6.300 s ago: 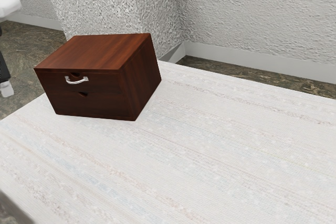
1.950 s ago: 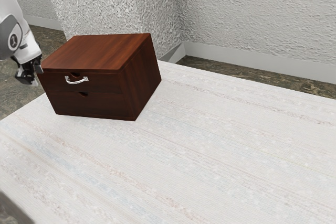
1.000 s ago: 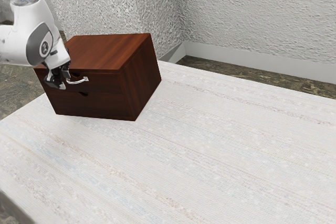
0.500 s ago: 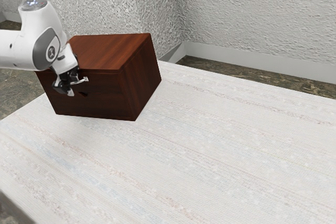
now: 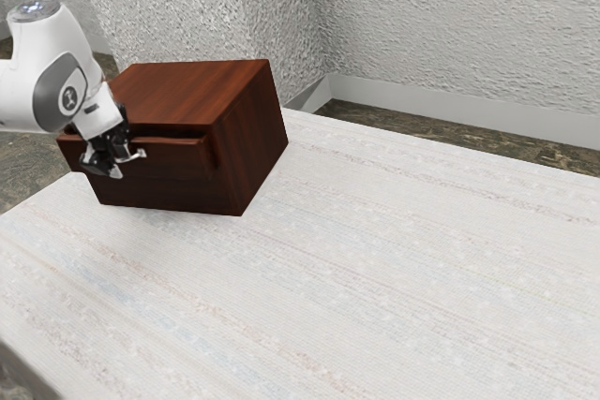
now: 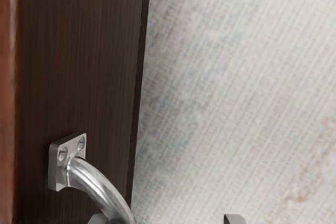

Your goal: Pull the drawer handle with one arm to open the drawer

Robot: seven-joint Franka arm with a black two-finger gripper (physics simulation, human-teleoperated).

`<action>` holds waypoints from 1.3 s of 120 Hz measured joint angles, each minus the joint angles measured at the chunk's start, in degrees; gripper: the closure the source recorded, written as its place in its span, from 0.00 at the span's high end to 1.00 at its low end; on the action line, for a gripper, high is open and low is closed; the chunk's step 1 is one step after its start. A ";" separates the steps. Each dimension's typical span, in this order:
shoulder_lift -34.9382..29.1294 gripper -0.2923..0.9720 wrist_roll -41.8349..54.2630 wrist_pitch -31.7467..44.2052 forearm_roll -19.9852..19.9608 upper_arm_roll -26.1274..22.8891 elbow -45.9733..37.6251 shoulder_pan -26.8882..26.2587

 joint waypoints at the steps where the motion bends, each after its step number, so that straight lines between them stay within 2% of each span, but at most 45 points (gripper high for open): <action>1: -0.09 0.39 0.00 0.00 0.01 0.00 -0.13 0.01; 36: -4.31 0.42 -0.30 0.06 0.99 0.00 -5.47 -0.10; 71: -9.19 0.38 -0.85 -0.25 2.29 0.15 -9.62 -0.44; 122: -13.02 0.40 -1.59 -2.53 4.07 0.34 -13.46 -0.62; 139: -14.72 0.37 -1.92 -3.18 6.84 0.42 -14.75 -1.50; 156: -15.63 0.42 -2.26 -3.47 9.00 0.51 -16.06 -2.12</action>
